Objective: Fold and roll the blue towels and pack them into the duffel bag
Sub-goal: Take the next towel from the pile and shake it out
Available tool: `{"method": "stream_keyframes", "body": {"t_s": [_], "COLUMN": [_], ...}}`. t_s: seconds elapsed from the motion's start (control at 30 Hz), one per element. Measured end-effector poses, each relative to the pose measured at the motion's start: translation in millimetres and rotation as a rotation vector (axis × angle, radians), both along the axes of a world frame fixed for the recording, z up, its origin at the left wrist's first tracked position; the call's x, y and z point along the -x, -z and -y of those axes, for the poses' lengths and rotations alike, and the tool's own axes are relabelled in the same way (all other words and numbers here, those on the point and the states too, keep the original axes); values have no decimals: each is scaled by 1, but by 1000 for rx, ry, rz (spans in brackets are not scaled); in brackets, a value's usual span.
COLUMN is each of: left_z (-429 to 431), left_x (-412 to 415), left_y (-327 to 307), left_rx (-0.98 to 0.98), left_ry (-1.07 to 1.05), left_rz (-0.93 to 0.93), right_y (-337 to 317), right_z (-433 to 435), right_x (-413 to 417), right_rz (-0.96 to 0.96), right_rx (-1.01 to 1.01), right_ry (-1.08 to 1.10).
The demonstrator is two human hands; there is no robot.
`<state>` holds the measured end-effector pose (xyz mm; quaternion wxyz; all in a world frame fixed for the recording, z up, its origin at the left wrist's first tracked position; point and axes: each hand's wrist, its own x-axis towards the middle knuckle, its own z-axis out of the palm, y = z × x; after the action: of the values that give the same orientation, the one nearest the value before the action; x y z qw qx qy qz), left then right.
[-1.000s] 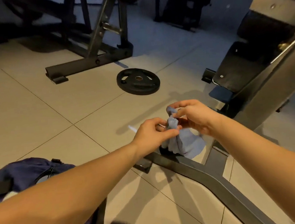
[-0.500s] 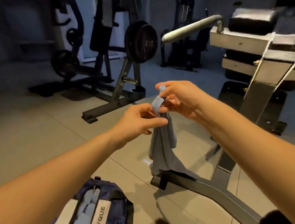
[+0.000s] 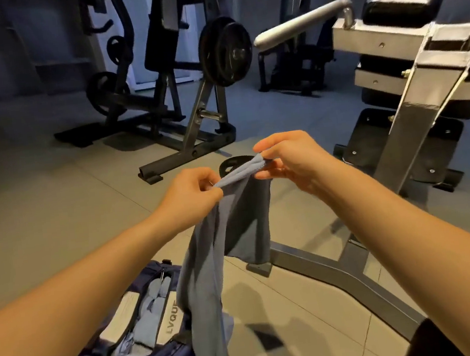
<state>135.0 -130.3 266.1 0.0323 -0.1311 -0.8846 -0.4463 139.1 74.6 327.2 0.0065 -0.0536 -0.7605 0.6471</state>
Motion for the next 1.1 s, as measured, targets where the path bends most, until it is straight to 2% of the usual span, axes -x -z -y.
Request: {"method": "stream_keyframes", "body": {"t_s": [0.1, 0.23, 0.37, 0.43, 0.5, 0.57, 0.63, 0.73, 0.87, 0.97, 1.1], "left_z": [0, -3, -5, -4, -3, -1, 2, 5, 5, 7, 18], "left_x": [4, 14, 21, 24, 28, 30, 30, 28, 23, 19, 15], "left_y": [2, 5, 11, 17, 24, 32, 40, 51, 55, 54, 53], "left_rx": [-116, -260, -211, -63, 35, 57, 79, 63, -8, 14, 127], "left_ry": [15, -7, -10, -9, 38, 111, 160, 204, 285, 307, 329], "left_rz": [89, 130, 74, -58, -118, -37, 63, 203, 418, 491, 569], "right_y": [-1, 14, 19, 15, 10, 10, 12, 17, 32, 41, 46], "right_z": [-16, -34, -39, -46, -56, -64, -70, -77, -90, -105, -125], "right_x": [9, 18, 23, 26, 23, 18, 14, 13, 22, 29, 27], "right_rz": [-44, -160, -216, -199, -96, -5, -11, -63, -26, -1, -20], "right_rx": [-38, -444, -570, -541, -456, -377, -293, -198, -217, -156, -117], "right_ry": [-33, -135, -119, -153, -290, -448, -471, -301, 29, 292, 426]}}
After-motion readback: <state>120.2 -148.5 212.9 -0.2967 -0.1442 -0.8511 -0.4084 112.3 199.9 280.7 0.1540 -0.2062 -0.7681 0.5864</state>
